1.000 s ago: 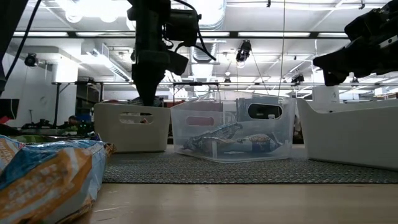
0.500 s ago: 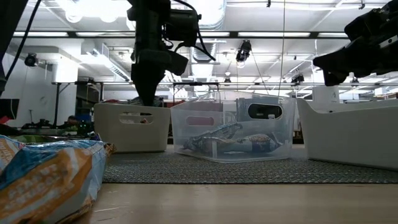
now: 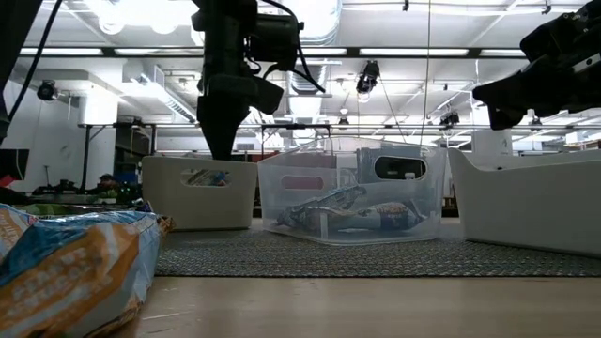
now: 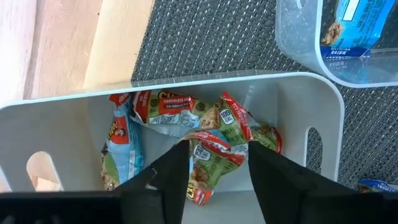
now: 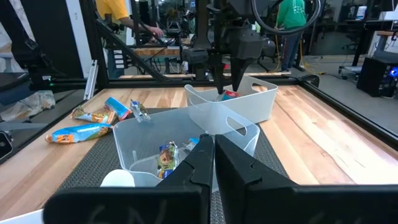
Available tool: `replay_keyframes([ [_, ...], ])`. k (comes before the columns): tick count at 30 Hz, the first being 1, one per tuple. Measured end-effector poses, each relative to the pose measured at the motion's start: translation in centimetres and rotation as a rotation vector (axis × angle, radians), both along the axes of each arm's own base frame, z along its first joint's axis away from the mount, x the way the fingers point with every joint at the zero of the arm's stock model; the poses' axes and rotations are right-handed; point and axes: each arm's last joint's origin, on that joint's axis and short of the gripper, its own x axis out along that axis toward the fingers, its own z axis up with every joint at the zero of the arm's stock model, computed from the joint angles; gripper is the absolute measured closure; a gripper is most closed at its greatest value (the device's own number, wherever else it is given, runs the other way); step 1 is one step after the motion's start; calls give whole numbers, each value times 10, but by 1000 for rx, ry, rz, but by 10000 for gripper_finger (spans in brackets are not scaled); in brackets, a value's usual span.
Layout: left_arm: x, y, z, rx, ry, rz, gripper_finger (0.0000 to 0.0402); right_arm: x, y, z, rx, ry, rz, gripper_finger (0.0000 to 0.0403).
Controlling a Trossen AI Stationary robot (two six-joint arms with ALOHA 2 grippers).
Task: Pick and place Granola Bars by type
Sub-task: Put the red granola bar into the gray bin, then put the blue granola bar into the transparent bin
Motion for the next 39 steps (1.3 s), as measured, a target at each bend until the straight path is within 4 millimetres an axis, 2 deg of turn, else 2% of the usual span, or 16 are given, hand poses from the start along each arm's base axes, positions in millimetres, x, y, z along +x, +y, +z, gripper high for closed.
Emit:
replay_keyframes([
  [15,-2,-3,0,0,20,5,254,0,0,0,0,0,0,394],
  [19,-3,-4,2,4,17,-3,284,0,0,0,0,0,0,394],
  [25,-8,-6,11,6,-3,17,388,0,0,0,0,0,-1,394],
  [34,-17,-19,25,2,-21,51,401,0,0,0,0,0,0,394],
  [39,-26,-35,46,-37,-49,82,401,0,0,0,0,-1,0,394],
])
